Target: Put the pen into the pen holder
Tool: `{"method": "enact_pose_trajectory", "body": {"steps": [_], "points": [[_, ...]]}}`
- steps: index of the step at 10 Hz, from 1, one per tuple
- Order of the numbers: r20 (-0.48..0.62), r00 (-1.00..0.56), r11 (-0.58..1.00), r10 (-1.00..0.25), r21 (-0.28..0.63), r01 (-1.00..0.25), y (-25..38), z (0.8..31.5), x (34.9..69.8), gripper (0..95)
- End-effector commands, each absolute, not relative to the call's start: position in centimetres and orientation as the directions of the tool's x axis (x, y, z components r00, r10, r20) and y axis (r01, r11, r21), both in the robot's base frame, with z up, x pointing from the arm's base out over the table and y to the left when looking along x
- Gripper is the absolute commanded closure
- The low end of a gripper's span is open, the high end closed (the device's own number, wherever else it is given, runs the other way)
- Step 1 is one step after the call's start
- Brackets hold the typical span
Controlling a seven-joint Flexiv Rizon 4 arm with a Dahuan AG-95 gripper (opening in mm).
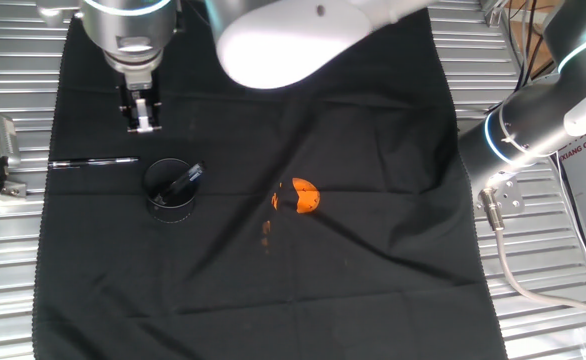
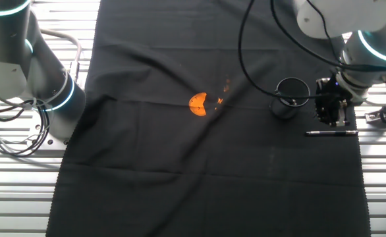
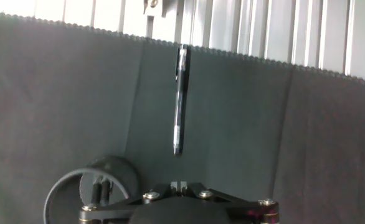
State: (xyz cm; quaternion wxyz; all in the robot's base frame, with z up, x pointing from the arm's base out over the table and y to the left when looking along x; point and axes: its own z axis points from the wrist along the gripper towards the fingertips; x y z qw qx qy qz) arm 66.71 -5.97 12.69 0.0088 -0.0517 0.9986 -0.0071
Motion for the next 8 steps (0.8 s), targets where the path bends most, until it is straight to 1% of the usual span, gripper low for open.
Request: {"method": "enact_pose_trajectory", "body": {"steps": [1, 4, 8], "points": [[-0.018, -0.995, 0.995, -0.101, -0.02, -0.1, -5.9, 12.2, 66.8, 95.0], [-0.021, -0.995, 0.995, -0.1, -0.015, -0.1, -6.2, 11.2, 66.8, 95.0], [-0.015, -0.995, 0.995, -0.096, -0.019, -0.096, -6.2, 11.0, 66.8, 95.0]]}}
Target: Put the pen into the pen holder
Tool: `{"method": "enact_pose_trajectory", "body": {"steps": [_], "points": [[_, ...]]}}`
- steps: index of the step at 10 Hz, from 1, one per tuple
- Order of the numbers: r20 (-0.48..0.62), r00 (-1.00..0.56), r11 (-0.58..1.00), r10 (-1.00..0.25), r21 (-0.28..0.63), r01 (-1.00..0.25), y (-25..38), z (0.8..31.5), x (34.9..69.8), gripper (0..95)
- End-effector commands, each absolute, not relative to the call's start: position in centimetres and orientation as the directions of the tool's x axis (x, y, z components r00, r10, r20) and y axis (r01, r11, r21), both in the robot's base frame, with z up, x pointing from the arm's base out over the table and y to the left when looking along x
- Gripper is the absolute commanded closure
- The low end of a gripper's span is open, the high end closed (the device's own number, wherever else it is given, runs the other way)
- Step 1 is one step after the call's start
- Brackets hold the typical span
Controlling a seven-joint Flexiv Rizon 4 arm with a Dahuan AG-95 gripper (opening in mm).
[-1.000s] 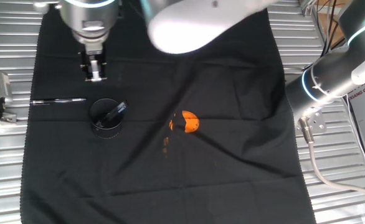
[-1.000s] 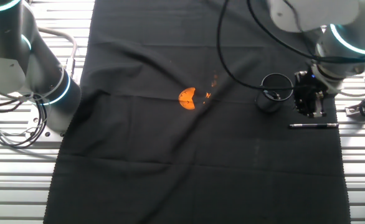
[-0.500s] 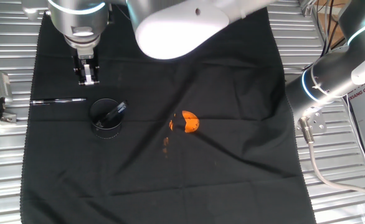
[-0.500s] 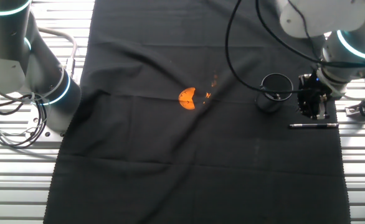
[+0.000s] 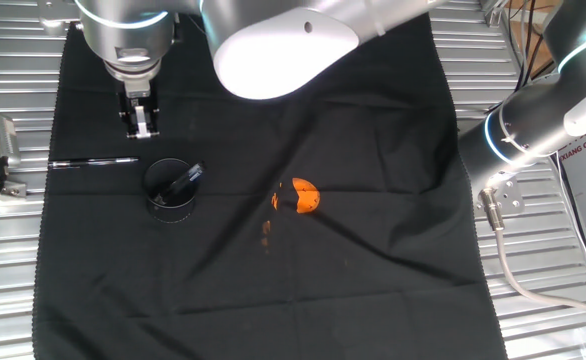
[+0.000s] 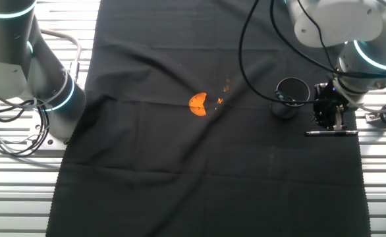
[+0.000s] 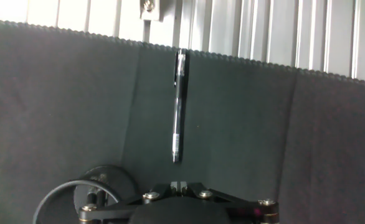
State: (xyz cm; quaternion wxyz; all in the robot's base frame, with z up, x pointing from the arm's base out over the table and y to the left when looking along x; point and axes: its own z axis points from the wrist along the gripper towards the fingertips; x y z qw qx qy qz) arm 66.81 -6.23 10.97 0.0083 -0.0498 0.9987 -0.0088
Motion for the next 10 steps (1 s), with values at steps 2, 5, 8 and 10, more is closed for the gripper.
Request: {"method": "enact_pose_trajectory", "body": {"steps": [2, 5, 8, 10], "points": [[-0.012, -0.996, 0.996, -0.091, -0.018, -0.091, -6.25, 10.98, 66.76, 95.0], [-0.014, -0.995, 0.995, -0.098, -0.017, -0.098, -6.25, 11.0, 66.76, 95.0], [-0.017, -0.993, 0.993, -0.119, -0.009, -0.119, -6.25, 11.0, 66.76, 95.0], [-0.002, -0.989, 0.989, -0.145, 0.013, -0.145, -6.25, 11.0, 66.76, 95.0]]}}
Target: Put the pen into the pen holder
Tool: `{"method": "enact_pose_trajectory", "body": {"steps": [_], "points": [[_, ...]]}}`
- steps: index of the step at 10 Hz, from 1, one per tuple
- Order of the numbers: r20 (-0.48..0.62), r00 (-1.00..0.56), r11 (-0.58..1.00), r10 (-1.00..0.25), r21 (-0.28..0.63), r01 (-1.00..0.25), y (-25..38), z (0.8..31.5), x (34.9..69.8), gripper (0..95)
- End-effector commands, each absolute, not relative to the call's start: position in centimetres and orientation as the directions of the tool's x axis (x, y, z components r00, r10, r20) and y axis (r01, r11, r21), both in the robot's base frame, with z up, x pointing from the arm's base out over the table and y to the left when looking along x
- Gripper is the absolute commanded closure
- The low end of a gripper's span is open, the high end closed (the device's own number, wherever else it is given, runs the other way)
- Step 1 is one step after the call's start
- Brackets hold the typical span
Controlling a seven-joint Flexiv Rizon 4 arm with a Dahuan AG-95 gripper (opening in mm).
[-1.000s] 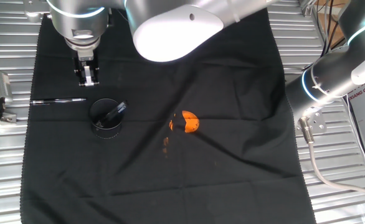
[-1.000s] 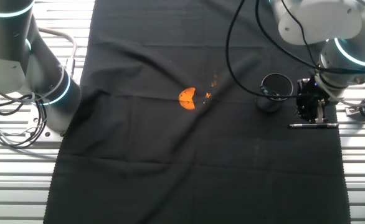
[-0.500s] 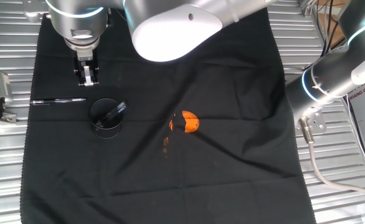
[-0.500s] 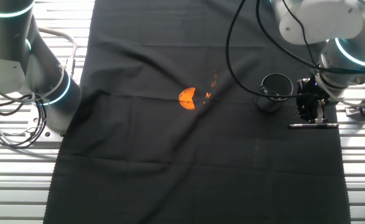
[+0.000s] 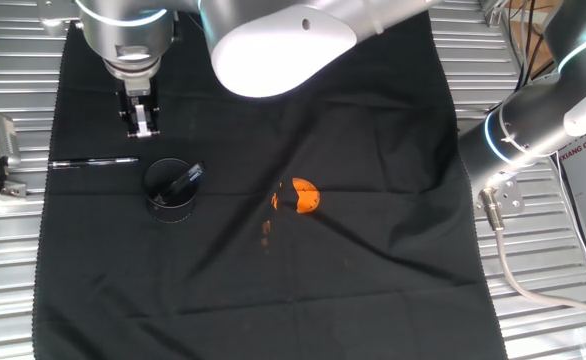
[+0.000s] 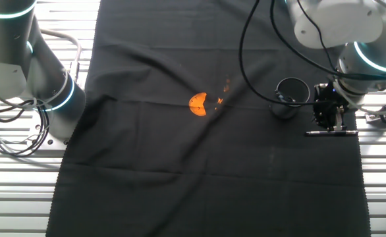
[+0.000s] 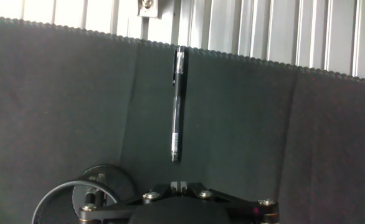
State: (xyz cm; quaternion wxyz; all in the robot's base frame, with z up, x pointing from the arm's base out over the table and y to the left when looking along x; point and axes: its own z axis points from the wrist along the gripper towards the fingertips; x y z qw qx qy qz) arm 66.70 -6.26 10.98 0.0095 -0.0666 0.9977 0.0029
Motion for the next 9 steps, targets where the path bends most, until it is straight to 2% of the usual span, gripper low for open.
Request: {"method": "enact_pose_trajectory", "body": {"steps": [1, 5, 9], "points": [[0.003, -0.989, 0.989, -0.148, 0.021, -0.148, -6.25, 11.0, 66.76, 95.0], [-0.012, -0.994, 0.993, -0.109, 0.049, -0.11, -6.25, 11.0, 66.76, 95.0], [-0.03, -1.0, 0.999, 0.008, 0.034, 0.007, -6.25, 11.0, 66.76, 95.0]]}}
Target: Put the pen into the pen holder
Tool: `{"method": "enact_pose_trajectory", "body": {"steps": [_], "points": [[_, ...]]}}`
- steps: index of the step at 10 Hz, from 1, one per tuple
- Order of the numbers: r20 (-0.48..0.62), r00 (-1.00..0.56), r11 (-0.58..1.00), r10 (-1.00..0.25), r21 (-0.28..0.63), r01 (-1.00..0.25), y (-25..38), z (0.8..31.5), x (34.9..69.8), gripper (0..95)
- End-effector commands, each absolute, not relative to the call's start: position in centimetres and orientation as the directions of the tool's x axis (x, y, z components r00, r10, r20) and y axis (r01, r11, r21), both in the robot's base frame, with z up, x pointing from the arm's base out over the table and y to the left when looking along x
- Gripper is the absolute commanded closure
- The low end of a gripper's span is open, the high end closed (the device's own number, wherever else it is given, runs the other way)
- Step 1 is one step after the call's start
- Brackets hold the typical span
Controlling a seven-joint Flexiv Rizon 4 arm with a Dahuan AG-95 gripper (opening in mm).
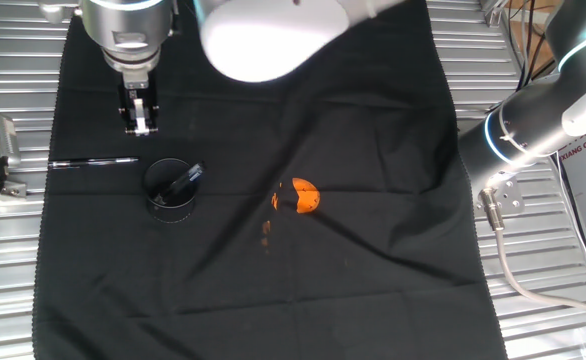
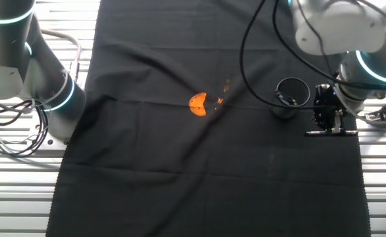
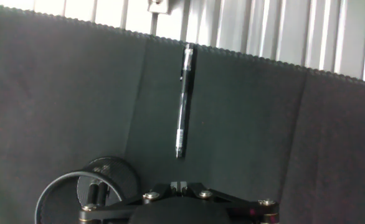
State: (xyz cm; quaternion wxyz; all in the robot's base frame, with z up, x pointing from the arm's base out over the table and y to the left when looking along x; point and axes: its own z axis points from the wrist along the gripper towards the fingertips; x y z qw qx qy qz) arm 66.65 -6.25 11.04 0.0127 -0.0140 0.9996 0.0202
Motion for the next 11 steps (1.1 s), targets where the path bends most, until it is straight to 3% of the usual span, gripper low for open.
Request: {"method": "enact_pose_trajectory", "body": {"steps": [1, 11], "points": [[-0.027, -1.0, 1.0, 0.014, 0.01, 0.014, -6.3, 11.0, 66.8, 95.0], [-0.014, -1.0, 1.0, 0.011, 0.015, 0.011, -5.7, 10.5, 67.9, 95.0]]}}
